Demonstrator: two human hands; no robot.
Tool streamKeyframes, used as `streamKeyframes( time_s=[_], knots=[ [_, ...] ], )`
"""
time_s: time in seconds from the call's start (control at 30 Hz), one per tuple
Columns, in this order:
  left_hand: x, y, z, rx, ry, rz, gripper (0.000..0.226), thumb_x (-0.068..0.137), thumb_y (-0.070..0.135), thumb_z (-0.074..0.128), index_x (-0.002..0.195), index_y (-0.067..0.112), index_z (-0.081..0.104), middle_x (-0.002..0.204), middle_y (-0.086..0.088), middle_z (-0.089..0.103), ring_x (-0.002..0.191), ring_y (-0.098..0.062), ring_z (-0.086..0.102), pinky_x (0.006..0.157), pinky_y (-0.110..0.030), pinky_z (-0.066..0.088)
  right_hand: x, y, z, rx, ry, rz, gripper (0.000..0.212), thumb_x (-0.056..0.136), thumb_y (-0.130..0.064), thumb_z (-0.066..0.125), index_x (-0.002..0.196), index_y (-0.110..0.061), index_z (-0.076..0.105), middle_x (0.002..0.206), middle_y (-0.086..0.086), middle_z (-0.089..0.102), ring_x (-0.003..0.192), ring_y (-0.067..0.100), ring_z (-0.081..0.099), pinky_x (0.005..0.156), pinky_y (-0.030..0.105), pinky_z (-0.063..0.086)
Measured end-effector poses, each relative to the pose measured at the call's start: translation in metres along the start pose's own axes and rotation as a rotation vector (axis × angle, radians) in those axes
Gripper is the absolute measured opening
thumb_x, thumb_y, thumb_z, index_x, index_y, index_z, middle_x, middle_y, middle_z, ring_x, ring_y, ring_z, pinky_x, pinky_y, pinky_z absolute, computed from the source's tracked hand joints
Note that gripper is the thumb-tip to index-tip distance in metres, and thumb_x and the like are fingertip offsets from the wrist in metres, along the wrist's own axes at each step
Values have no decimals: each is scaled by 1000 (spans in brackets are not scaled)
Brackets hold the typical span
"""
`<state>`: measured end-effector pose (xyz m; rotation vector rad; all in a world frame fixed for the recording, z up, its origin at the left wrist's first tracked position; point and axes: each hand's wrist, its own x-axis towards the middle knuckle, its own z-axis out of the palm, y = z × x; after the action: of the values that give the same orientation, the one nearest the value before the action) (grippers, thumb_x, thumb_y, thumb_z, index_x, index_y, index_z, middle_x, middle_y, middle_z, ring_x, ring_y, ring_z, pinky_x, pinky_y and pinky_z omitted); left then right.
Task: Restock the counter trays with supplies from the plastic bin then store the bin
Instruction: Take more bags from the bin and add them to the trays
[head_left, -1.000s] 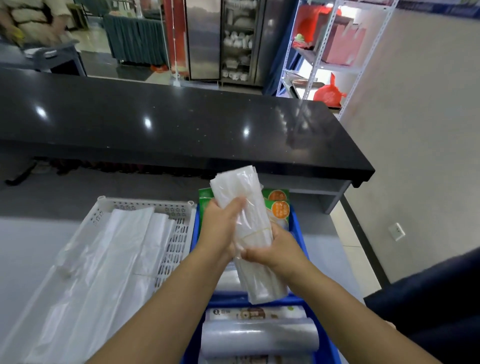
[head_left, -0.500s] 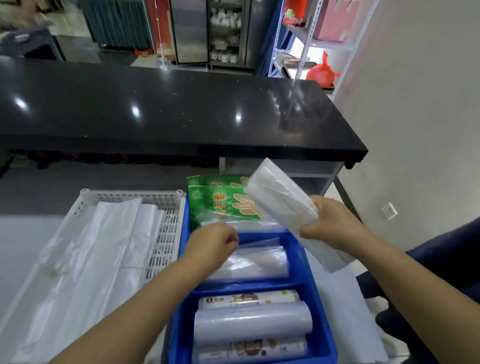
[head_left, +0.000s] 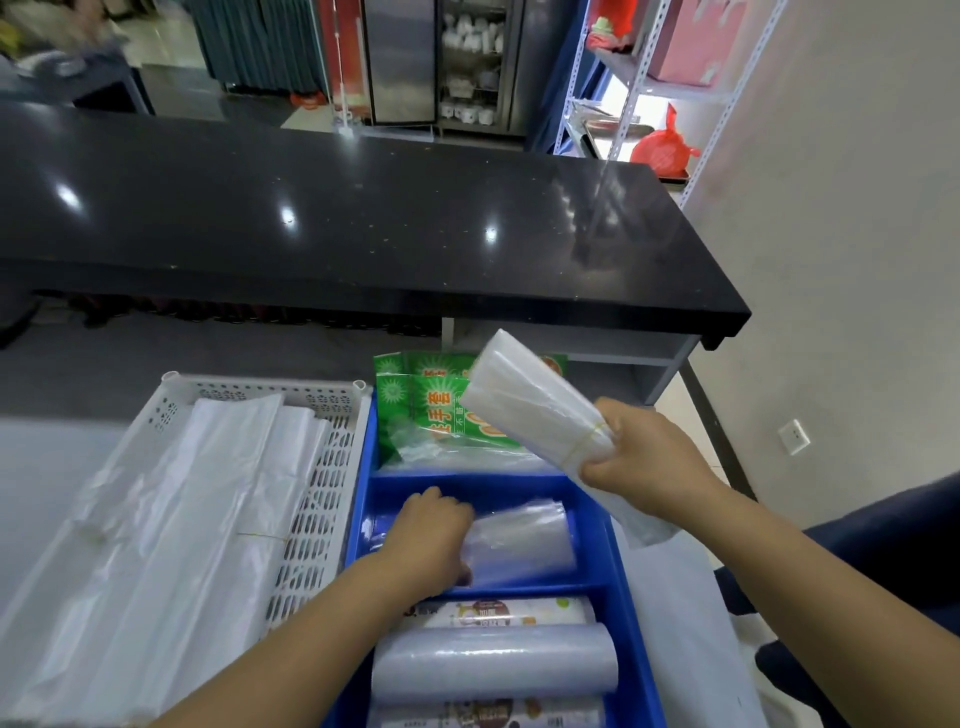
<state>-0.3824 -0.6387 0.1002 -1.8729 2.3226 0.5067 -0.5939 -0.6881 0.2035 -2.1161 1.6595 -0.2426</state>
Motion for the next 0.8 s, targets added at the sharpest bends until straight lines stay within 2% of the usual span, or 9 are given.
streamKeyframes(
  time_s=[0.1,0.17,0.23,0.4,0.5,0.63,0.73,0.8],
  knots=[
    [-7,1,-3,-122,-50,20,34,75,35,69,105,21,62,108,-3,63,102,-24,52,81,-34,42,10,-8,9,-67,-4,-60,44,72,-35,73,107,-34,47,93,-8,62,83,14,60,66,27,53],
    [-12,0,-8,-256,-144,4,34,79,42,63,110,27,61,108,0,63,98,-21,56,75,-32,43,15,-14,17,-143,-20,-132,45,74,-36,69,113,-33,47,96,-6,65,82,15,61,64,28,54],
    [-19,-1,-12,-314,-199,-11,30,83,48,54,107,29,60,106,0,64,92,-21,58,71,-33,44,19,-19,27,-241,-23,-226,41,75,-34,65,112,-34,46,97,-2,67,79,20,62,59,28,50],
    [-41,3,-11,-306,-193,-58,18,88,41,45,87,25,51,92,0,61,83,-20,57,65,-33,40,25,-25,63,-460,-94,-442,30,76,-17,58,99,-29,44,94,3,68,82,32,62,55,30,35],
    [-52,11,-10,-342,-211,-50,12,89,40,46,85,30,44,92,4,59,82,-15,54,67,-31,39,29,-20,81,-506,-187,-536,30,77,-14,59,102,-26,48,98,4,69,87,32,63,61,32,43],
    [-59,17,-13,-291,-158,-40,18,91,33,45,104,22,51,115,-4,61,101,-22,56,76,-32,36,32,-13,88,-382,-443,-481,27,72,-26,64,92,-32,47,92,-3,66,83,22,59,65,32,44],
    [-61,19,-15,-274,-119,-31,15,92,29,45,102,20,53,109,-3,59,87,-17,53,72,-29,38,35,-14,86,-251,-596,-364,32,68,-32,66,93,-39,47,95,-11,64,86,15,57,75,32,50],
    [-61,19,-14,-234,-81,-39,11,92,26,48,100,20,54,107,-3,57,84,-17,54,72,-31,43,36,-16,88,-255,-579,-344,35,68,-34,67,95,-39,45,97,-9,64,87,16,56,78,34,51]
  ],
)
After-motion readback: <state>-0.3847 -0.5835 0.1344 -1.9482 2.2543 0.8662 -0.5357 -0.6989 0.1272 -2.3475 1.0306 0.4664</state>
